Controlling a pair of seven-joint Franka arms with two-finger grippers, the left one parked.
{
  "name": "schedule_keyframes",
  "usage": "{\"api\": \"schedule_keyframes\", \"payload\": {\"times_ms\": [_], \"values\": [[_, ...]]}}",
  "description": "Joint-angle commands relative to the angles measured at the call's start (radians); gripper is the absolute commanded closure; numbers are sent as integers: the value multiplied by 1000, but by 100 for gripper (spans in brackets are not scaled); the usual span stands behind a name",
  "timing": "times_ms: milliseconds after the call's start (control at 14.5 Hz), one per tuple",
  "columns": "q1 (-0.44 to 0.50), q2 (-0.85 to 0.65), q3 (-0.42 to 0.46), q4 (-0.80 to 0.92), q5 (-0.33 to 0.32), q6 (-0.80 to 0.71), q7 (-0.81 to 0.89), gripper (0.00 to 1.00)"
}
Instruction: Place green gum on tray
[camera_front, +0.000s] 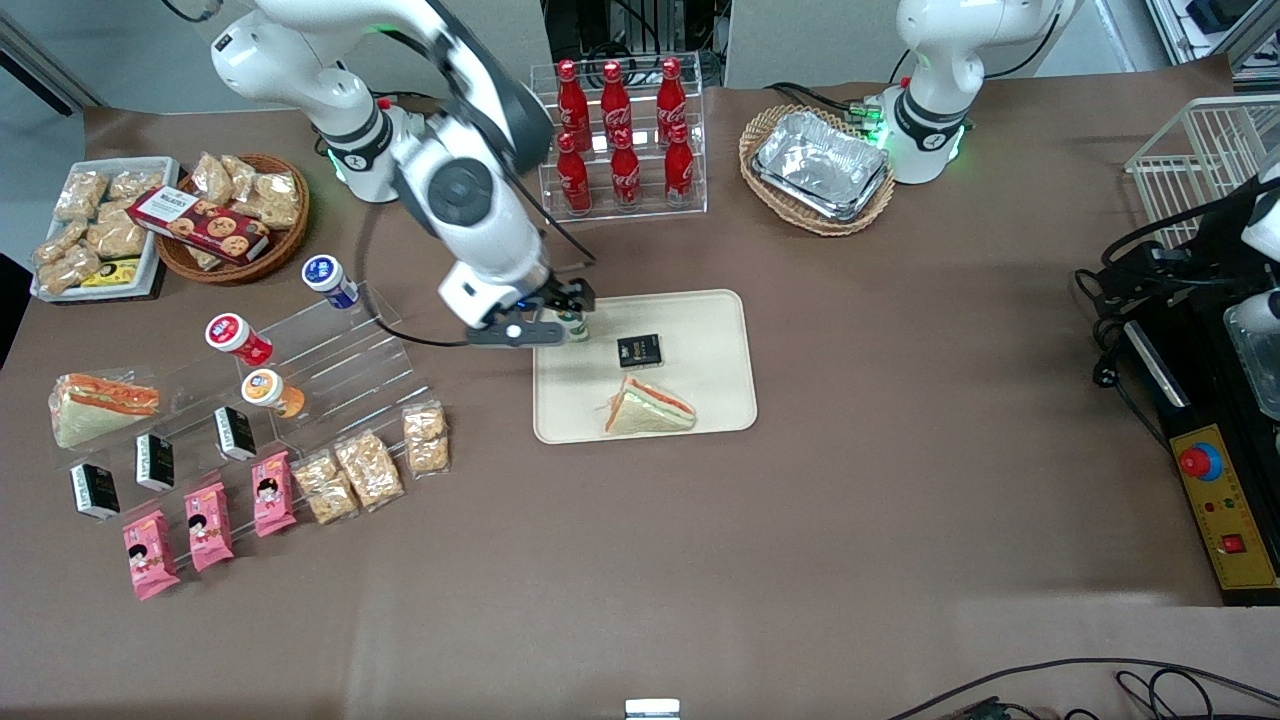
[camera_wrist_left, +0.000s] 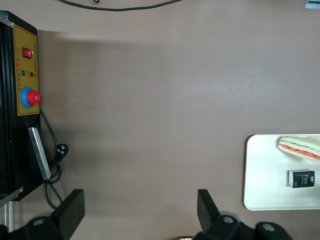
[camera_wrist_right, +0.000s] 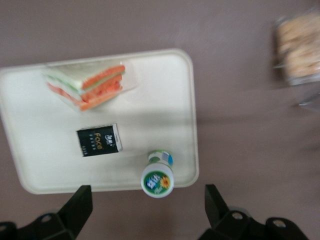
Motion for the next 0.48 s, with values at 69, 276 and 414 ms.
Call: {"api": "schedule_keyframes", "payload": {"times_ms": [69,276,414], "values": [[-187,9,0,286,-91,-280,-189,0],[-330,-26,-9,297,-102,-280,-438,0],[-432,-28,-22,329,-102,-282,-600,0]]}}
